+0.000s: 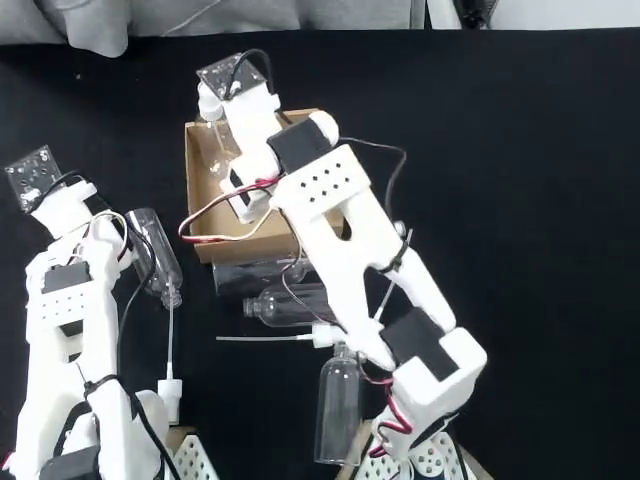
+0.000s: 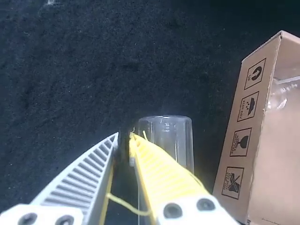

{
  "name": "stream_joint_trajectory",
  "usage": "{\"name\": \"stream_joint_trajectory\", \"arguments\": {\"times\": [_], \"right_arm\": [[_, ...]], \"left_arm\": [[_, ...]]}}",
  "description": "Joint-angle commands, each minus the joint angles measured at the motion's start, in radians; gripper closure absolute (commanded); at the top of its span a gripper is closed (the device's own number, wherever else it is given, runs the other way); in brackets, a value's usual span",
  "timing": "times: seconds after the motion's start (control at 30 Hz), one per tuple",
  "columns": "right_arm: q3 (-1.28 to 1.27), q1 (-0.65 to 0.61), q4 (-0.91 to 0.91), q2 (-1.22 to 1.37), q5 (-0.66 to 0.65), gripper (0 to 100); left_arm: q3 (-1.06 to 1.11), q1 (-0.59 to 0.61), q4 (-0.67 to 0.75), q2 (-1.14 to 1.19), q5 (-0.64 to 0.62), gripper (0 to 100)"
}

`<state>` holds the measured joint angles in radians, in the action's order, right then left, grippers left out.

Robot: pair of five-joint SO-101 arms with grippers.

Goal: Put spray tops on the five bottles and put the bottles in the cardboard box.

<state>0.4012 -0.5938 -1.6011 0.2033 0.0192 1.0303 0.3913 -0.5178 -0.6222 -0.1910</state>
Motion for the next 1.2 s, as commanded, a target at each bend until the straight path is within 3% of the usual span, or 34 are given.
{"name": "stream_joint_trajectory", "arguments": {"times": [0.0, 0.2, 0.63, 0.83, 1.17], "right_arm": [[0.025, -0.015, -0.048, -0.097, -0.04, 61.9], [0.025, -0.015, -0.123, -0.128, -0.232, 61.9], [-0.119, -0.021, -0.16, -0.231, -0.437, 62.4], [-0.265, -0.021, -0.153, -0.364, -0.508, 62.4], [-0.415, -0.021, -0.15, -0.38, -0.511, 62.4]], "left_arm": [[-0.015, 0.008, 0.018, -0.041, -0.008, 97], [-0.015, 0.01, 0.018, -0.041, -0.008, 97], [-0.016, 0.01, 0.018, -0.041, -0.008, 97], [-0.019, 0.01, 0.018, -0.041, -0.008, 97], [-0.008, 0.01, 0.063, -0.037, -0.008, 97]]}}
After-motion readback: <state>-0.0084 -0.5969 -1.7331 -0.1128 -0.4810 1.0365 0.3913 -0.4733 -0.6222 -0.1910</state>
